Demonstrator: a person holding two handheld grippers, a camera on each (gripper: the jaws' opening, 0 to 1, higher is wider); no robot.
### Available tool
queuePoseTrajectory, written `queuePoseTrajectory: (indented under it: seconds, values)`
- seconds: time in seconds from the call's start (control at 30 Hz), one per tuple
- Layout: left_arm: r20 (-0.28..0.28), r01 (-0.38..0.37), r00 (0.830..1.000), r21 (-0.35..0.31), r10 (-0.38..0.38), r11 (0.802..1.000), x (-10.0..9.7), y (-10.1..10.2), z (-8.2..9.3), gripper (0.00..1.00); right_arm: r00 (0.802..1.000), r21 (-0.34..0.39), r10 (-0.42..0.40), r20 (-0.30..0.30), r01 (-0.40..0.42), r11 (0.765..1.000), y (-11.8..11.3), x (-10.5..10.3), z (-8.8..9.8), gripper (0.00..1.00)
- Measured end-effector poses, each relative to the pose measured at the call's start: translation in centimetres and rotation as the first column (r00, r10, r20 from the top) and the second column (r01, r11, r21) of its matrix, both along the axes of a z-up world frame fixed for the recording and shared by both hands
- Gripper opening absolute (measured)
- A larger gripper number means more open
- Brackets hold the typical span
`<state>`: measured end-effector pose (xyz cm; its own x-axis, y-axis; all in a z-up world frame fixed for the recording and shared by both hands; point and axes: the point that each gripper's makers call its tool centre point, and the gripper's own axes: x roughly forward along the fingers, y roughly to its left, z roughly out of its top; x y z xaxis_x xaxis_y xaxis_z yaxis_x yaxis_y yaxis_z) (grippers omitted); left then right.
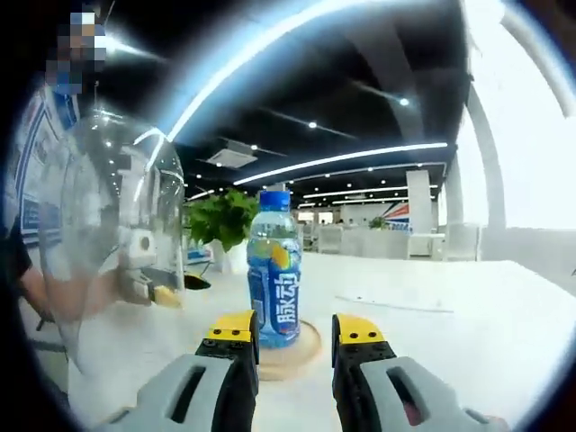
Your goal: Open the cover put in the Mizone put the cover back on
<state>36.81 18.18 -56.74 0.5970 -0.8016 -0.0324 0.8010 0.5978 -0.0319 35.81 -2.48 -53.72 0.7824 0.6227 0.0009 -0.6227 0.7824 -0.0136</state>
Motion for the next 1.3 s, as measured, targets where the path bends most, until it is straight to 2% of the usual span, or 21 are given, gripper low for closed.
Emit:
queuePoseTrajectory:
  seconds: [0.3,0.43,0.63,0.83,1.13,1.2,1.3]
  values:
    - [-0.008,0.018,1.000,0.012,-0.018,1.000,-0.2,-0.5,-0.5,0.37,0.999,0.020,0.034,-0.013,-0.034,0.999,0.2,-0.6,-2.0,0.25]
    - [-0.015,0.019,1.000,0.022,-0.018,1.000,-0.2,-0.6,-0.8,0.37,0.998,0.060,0.058,-0.030,-0.056,0.997,0.4,-0.8,-2.8,0.25]
    - [-0.023,0.008,1.000,0.040,-0.007,0.999,0.1,-0.5,-1.4,0.37,0.999,0.045,0.035,-0.041,-0.034,0.998,0.3,-0.6,-3.2,0.24]
    - [-0.039,-0.011,0.999,0.057,0.013,0.998,0.4,-0.3,-2.0,0.37,0.998,-0.013,-0.001,-0.056,0.000,1.000,0.1,-0.3,-4.4,0.24]
    - [-0.054,-0.032,0.998,0.068,0.036,0.997,0.7,-0.3,-2.6,0.37,0.999,0.000,-0.015,-0.049,0.015,1.000,-0.3,-0.3,-4.1,0.24]
    - [-0.051,-0.040,0.998,0.083,0.044,0.996,0.7,-0.2,-2.8,0.37,0.999,0.015,-0.023,-0.047,0.023,1.000,-0.6,-0.3,-3.8,0.24]
    - [-0.052,-0.056,0.997,0.070,0.060,0.996,0.5,0.1,-2.4,0.37,0.999,0.054,-0.030,-0.045,0.032,0.998,-1.1,-0.2,-3.3,0.24]
